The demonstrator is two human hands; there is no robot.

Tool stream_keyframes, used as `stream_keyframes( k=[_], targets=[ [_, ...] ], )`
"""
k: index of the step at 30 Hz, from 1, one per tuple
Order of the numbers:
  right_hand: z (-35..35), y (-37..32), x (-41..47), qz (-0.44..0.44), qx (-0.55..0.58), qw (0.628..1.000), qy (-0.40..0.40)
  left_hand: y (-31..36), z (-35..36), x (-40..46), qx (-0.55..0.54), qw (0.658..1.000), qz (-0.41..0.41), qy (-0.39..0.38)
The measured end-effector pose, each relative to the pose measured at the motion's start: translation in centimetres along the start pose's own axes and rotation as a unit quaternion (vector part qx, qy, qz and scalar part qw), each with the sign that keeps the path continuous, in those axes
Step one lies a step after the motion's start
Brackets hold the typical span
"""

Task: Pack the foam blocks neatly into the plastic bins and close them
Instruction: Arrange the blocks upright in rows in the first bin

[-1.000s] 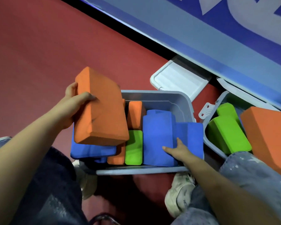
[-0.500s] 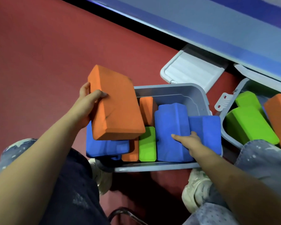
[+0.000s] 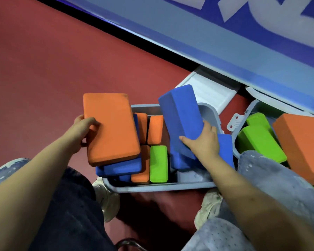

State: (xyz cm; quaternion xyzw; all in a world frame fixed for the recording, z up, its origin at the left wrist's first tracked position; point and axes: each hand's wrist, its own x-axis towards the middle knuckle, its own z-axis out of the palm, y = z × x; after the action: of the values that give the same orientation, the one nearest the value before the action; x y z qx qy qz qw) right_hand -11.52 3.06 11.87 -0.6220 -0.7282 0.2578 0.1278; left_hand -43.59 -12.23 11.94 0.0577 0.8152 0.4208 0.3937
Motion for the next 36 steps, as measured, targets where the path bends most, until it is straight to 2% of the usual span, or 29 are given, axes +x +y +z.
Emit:
stream_keyframes(
  k=[3, 8, 18, 24, 28, 33, 36],
  targets=[
    [-1.9, -1.0, -0.6, -0.018, 0.058, 0.998, 0.029, -1.3, -0.1, -0.7, 0.040, 0.998, -0.034, 0.017],
    [-4.5, -1.5, -2.1, -0.045, 0.112, 0.992, 0.049, -1.5, -0.3, -1.8, 0.051, 0.998, -0.021, 0.015],
    [-5.9, 0.3, -5.3, -0.012, 0.117, 0.991, 0.070, -2.1, 1.1, -5.4, 0.109, 0.993, 0.047, -0.005],
    [-5.9, 0.5, -6.6, -0.053, 0.107, 0.991, 0.054, -2.9, 1.0, -6.7, 0.092, 0.994, 0.056, -0.001],
    [-5.3, 0.6, -7.0, -0.063, 0.087, 0.993, 0.040, -2.5, 1.6, -7.3, 0.147, 0.988, 0.039, 0.026],
    [-4.7, 0.9, -7.0, -0.072, 0.076, 0.994, 0.030, -1.5, 1.9, -6.8, 0.233, 0.963, 0.120, 0.067],
    [-4.4, 1.3, -6.9, -0.087, 0.073, 0.993, 0.031, -1.3, 2.4, -6.9, 0.265, 0.955, 0.122, 0.045]
  ],
)
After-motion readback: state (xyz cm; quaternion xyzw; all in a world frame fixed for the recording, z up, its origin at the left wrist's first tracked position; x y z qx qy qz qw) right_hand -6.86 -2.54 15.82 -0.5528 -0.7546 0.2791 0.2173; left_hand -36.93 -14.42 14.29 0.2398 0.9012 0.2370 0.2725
